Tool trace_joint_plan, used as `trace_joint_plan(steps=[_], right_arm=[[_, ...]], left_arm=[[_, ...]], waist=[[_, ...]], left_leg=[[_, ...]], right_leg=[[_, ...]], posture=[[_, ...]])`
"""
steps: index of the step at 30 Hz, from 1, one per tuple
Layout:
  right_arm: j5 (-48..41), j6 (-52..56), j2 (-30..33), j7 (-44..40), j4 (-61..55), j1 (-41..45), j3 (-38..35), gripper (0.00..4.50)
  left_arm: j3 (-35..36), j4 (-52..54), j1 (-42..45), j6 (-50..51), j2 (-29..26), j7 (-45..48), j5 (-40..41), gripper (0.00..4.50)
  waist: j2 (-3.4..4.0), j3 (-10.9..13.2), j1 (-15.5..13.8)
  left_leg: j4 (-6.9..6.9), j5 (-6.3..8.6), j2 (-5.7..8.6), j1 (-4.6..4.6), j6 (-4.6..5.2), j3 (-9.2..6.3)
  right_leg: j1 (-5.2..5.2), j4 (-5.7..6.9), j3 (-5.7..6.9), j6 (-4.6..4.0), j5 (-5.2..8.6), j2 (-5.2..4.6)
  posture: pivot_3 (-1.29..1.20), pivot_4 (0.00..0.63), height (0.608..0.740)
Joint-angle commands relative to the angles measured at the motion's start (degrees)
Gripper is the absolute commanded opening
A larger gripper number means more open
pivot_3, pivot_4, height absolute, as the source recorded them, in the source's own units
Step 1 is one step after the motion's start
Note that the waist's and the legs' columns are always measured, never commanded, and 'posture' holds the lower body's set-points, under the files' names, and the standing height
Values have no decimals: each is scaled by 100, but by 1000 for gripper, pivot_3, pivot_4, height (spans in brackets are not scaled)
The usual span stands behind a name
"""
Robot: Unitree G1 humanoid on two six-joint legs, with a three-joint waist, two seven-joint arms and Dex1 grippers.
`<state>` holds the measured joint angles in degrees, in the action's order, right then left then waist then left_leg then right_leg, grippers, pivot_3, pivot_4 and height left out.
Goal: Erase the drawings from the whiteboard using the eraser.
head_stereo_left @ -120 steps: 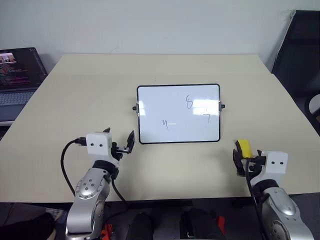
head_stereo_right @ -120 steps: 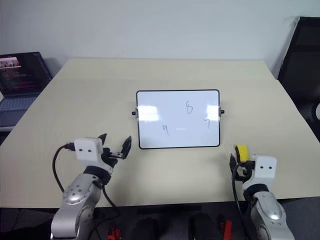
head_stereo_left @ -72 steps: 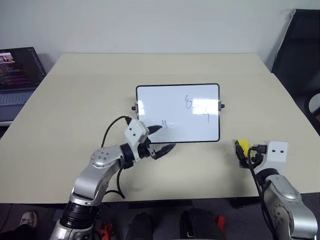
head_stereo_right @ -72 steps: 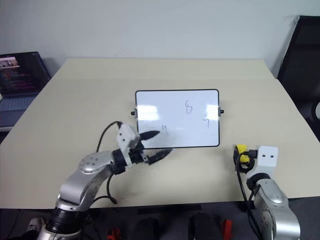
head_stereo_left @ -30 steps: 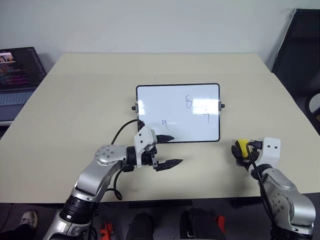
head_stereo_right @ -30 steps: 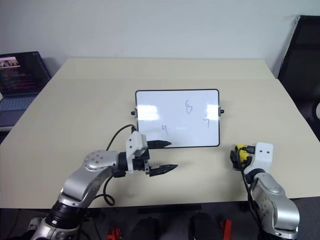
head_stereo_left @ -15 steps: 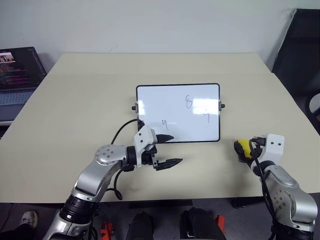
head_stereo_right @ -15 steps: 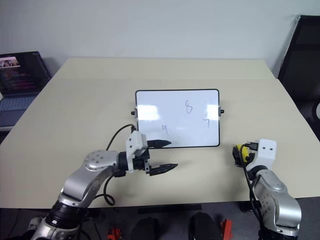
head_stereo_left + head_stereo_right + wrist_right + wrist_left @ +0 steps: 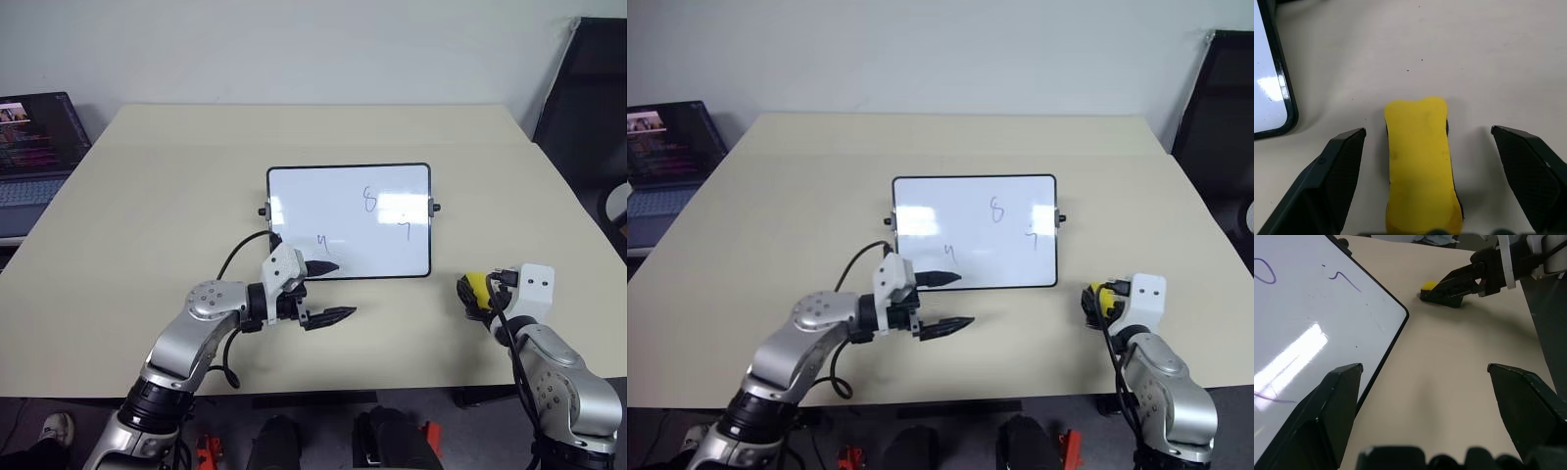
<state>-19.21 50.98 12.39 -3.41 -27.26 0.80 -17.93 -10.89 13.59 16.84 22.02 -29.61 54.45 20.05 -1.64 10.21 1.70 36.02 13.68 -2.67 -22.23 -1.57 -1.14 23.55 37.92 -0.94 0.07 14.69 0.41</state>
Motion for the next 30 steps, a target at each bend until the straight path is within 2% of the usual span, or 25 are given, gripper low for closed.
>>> trace_joint_plan(steps=[1, 8, 20, 30], right_arm=[[-37, -25, -12, 34, -141, -2, -63, 3676], [-54, -16, -53, 55, -153, -12, -81, 1121], [-17, -43, -22, 122, -165, 55, -85, 1066], [384, -1030, 319, -174, -348, 167, 495, 1066]], left_arm=[[92, 52, 98, -89, 2, 8, 34, 4500], [94, 18, 145, -82, 3, 5, 28, 4500], [98, -34, 206, -93, 17, -20, 17, 4500], [64, -290, 374, -538, 327, -390, -337, 4500]], waist=[[0, 0, 0], [0, 0, 0], [0, 0, 0], [0, 0, -2]], left_leg=[[0, 0, 0, 0, 0, 0], [0, 0, 0, 0, 0, 0], [1, 0, 0, 0, 0, 0], [1, 0, 0, 0, 0, 0]], right_leg=[[0, 0, 0, 0, 0, 0], [0, 0, 0, 0, 0, 0], [0, 1, 0, 0, 0, 0], [0, 1, 0, 0, 0, 1]], posture=[[0, 150, 740], [0, 150, 740], [0, 150, 740], [0, 150, 740]])
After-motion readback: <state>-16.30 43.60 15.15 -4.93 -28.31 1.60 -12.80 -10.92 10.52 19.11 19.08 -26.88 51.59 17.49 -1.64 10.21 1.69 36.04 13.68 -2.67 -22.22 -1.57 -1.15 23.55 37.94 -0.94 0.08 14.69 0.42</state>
